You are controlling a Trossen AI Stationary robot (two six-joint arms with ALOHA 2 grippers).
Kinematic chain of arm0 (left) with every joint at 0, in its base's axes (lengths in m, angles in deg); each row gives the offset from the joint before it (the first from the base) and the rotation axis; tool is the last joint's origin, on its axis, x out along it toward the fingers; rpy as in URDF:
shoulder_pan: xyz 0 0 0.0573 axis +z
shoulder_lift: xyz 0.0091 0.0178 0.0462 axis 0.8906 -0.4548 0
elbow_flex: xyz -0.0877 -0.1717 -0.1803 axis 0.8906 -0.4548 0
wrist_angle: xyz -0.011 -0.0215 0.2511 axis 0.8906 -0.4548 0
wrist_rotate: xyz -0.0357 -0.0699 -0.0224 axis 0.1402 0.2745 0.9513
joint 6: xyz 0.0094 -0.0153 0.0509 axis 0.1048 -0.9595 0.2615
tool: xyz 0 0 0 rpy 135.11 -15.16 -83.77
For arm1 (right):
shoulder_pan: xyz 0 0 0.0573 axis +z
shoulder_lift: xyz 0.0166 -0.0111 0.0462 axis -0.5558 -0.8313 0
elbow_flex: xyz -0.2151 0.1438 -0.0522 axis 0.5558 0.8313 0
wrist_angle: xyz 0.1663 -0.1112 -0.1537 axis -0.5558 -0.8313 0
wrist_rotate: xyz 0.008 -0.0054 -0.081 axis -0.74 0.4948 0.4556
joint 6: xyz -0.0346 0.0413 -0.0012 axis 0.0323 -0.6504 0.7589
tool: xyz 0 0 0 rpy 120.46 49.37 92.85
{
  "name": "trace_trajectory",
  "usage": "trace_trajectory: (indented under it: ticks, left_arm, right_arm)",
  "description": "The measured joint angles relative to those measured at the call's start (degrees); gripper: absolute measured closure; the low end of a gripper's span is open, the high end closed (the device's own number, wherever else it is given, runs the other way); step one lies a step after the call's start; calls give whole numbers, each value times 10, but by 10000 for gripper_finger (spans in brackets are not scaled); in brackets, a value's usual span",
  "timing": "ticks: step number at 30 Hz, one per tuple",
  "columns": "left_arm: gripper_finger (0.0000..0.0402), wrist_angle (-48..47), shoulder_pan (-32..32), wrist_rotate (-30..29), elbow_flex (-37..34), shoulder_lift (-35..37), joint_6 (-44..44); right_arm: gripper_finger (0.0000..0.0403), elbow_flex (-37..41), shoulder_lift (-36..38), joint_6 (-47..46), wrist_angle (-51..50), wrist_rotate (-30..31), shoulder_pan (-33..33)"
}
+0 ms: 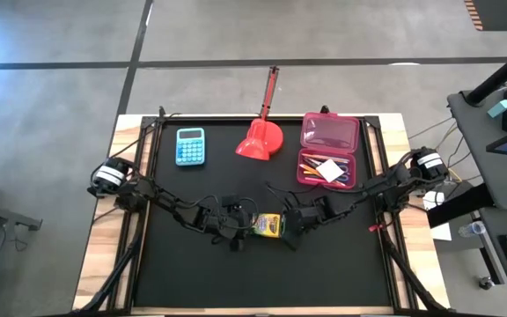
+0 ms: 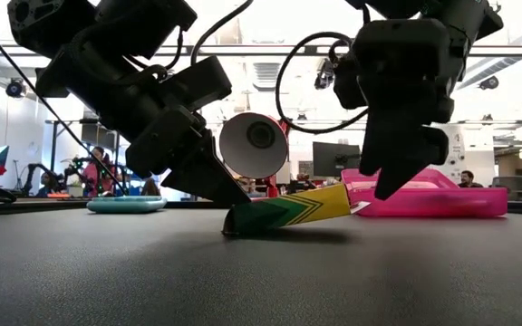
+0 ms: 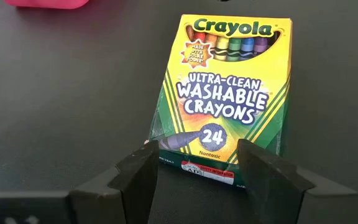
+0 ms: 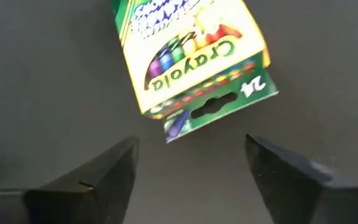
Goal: Pack school essentials
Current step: Put the yellow box of crayons into the pink supply box
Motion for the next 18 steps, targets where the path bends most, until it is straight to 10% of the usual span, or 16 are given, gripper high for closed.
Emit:
trace_trajectory:
  ticks: [18]
  left_arm:
    - [198, 0, 0, 0, 0, 0, -1]
  right_arm:
    - [35, 0, 0, -91, 0, 59, 18]
